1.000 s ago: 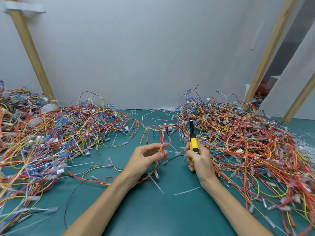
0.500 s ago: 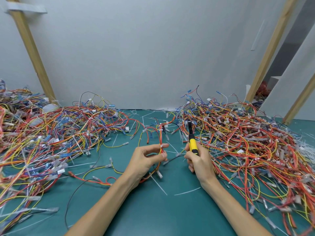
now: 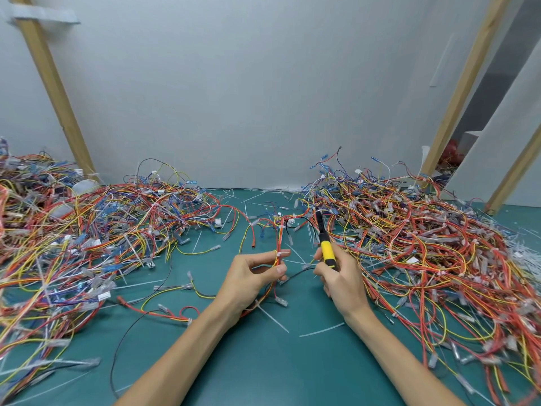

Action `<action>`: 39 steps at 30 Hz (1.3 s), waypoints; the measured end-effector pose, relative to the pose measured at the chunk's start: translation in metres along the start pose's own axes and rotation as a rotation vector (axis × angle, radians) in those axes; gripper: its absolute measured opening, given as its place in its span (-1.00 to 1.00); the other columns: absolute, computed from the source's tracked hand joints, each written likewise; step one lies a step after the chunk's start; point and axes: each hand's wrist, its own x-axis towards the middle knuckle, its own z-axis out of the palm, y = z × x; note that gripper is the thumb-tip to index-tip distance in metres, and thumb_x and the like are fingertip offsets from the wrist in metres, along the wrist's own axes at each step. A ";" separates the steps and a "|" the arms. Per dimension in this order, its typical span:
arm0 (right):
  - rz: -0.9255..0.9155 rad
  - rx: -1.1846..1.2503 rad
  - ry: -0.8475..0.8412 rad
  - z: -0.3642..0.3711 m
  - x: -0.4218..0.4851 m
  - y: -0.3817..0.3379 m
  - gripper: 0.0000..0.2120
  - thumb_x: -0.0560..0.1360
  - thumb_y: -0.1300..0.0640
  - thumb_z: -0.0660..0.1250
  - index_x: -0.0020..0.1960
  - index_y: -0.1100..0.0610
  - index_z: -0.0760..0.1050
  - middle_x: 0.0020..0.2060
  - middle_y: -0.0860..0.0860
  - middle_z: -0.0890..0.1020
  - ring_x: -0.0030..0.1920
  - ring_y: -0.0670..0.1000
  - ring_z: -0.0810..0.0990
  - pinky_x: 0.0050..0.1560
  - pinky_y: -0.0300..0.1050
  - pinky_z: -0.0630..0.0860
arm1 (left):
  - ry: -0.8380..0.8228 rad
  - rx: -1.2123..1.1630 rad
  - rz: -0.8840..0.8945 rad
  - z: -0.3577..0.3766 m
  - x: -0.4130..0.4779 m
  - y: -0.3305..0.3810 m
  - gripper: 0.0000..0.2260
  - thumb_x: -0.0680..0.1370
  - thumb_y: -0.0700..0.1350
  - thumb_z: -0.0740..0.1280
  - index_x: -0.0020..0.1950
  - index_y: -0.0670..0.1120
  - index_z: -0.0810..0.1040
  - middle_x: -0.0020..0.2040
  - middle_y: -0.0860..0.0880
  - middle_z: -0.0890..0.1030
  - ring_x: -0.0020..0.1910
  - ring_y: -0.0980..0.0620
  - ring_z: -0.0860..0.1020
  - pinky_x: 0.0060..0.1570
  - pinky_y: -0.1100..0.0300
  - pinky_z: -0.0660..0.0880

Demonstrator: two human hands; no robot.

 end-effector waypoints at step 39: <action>-0.403 -0.874 -0.192 -0.027 0.008 0.002 -0.45 0.21 0.00 0.33 0.22 -0.05 0.48 0.07 -0.13 0.53 0.11 -0.02 0.41 0.10 -0.18 0.24 | 0.184 0.337 -0.102 -0.008 0.002 -0.003 -0.85 0.44 -0.25 0.37 -0.33 -0.21 0.63 -0.45 -0.08 0.62 -0.58 0.07 0.50 -0.53 0.31 0.42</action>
